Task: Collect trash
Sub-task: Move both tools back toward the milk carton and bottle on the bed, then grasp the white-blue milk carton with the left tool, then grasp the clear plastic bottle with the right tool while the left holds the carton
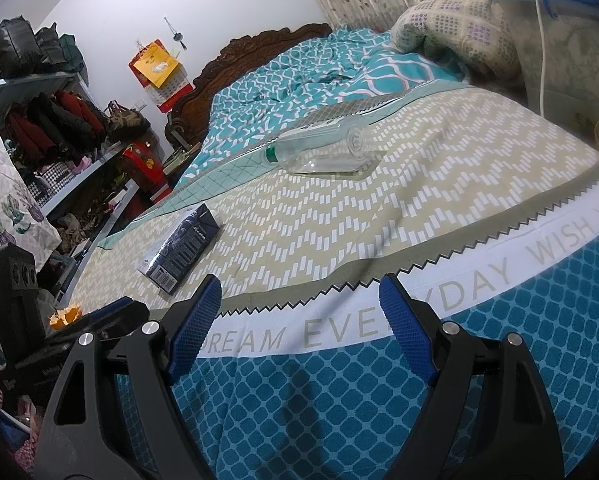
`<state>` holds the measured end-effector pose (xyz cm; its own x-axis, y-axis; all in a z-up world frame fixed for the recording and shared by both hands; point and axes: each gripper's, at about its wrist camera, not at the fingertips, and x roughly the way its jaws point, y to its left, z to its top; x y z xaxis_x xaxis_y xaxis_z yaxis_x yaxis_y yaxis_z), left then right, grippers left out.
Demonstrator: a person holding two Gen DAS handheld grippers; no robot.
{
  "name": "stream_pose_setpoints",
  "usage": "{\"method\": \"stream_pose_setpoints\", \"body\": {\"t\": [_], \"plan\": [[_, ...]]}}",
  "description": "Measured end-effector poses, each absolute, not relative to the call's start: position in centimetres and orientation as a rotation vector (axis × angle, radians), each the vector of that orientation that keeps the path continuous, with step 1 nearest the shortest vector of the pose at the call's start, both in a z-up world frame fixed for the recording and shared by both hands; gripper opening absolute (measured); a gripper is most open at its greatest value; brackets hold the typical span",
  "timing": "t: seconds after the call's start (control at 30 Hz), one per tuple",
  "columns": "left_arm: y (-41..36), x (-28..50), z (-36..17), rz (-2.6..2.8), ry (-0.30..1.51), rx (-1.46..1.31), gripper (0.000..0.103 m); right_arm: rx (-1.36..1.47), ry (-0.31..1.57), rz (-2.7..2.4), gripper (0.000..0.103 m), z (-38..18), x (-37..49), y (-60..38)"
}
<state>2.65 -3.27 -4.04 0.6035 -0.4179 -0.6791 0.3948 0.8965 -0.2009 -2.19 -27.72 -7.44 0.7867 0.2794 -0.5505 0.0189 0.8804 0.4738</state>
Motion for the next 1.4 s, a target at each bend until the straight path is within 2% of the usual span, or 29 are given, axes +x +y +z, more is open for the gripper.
{"method": "stream_pose_setpoints", "body": {"t": [0.33,0.47,0.77,0.83,0.87,0.9,0.93,1.0,1.13,1.4], "plan": [[0.5,4.7,0.8,-0.341,0.69,0.005,0.094,0.487,0.648,0.159,0.082,-7.2,-2.3,-27.3],[2.0,7.7,1.7,-0.317,0.714,0.001,0.094,0.489,0.644,0.164,0.082,-7.1,-2.4,-27.2],[-1.3,14.6,-4.2,-0.296,0.887,0.135,0.094,0.494,0.652,0.17,0.082,-7.2,-2.3,-27.2],[-1.2,15.4,-5.3,-0.288,0.919,0.123,0.082,0.521,0.678,0.191,0.082,-7.4,-1.7,-27.6],[-1.1,15.6,-5.8,-0.303,0.95,0.102,0.062,0.523,0.685,0.198,0.082,-7.3,-1.2,-28.0],[-0.8,15.6,-6.0,-0.338,0.978,0.057,0.054,0.509,0.689,0.196,0.082,-7.0,-0.5,-28.4],[-0.6,15.3,-5.8,-0.328,0.967,0.047,0.054,0.482,0.686,0.189,0.082,-6.1,0.9,-29.1],[-0.4,14.4,-5.1,-0.321,0.936,0.045,0.051,0.469,0.687,0.215,0.091,-5.0,3.3,-30.1],[0.5,11.8,-4.4,-0.376,0.921,-0.059,0.051,0.228,0.702,0.214,0.096,-2.8,10.7,-29.5],[0.8,10.6,-5.8,-0.4,0.919,-0.112,0.051,-0.043,0.88,0.266,0.099,-5.1,22.8,-27.3]]}}
